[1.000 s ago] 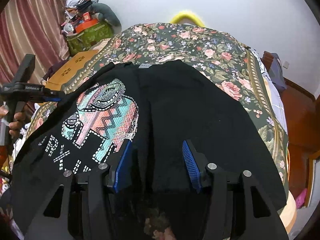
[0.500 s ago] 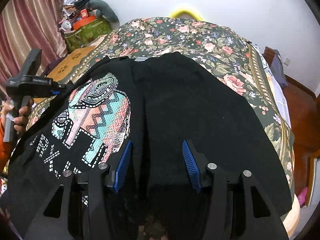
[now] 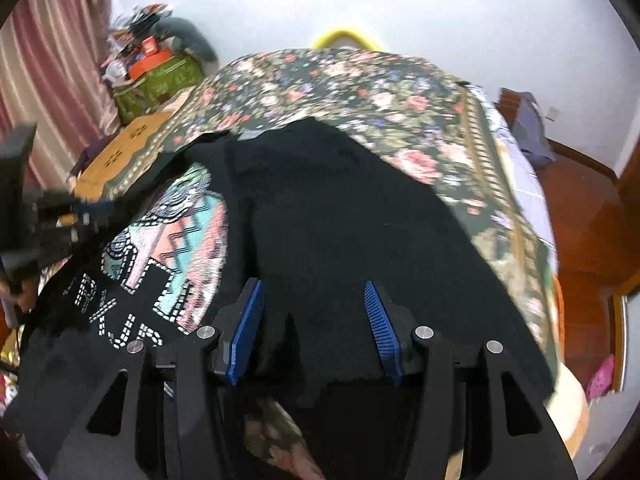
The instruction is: Fold small clothes
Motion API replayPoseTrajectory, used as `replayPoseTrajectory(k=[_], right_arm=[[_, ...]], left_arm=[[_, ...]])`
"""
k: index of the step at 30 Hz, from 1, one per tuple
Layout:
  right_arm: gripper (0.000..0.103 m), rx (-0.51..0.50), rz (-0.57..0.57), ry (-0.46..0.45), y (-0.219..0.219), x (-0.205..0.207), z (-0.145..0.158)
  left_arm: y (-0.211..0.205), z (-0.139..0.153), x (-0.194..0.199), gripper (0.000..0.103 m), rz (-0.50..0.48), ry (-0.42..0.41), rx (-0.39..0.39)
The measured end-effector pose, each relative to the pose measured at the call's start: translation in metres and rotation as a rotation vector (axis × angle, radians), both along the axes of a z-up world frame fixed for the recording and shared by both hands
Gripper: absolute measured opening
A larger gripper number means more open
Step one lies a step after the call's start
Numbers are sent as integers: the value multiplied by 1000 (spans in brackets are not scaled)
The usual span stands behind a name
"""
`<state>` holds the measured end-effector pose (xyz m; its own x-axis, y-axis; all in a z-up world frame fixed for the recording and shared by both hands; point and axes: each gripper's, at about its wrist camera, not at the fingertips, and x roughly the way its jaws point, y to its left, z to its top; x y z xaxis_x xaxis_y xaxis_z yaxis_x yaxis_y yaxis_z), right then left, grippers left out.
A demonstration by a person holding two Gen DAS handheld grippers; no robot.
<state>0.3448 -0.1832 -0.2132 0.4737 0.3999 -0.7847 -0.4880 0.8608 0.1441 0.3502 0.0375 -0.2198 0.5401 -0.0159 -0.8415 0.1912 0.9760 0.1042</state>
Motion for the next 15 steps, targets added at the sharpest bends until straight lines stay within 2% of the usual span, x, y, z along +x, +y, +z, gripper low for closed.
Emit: replayPoseTrajectory(k=[3,5,6,7,9,11,15], right_arm=[[49,4,-62,-4,-27,1,7],[49,3,-106,-3,-43,1,9],[49,-3,-137,-5,-56,1,11],[51,-7,-159,-4,-64,0,11],[62,-11,-202,-1,-82,-2,11],[63,-15,-242,3,-100,-5,9],[63,-6,-301,49,-127,-11,-4]], left_arm=[[3,-1,-5,25,31,23,-44],[12,7,-12,35,70,10,-64],[13,10,-15,44,85,-1,-68],[16,14,-19,50,101,-18,-73],[24,23,-29,58,141,-46,-87],[35,24,-36,58,184,-43,-98],[57,4,-42,58,274,29,-110]])
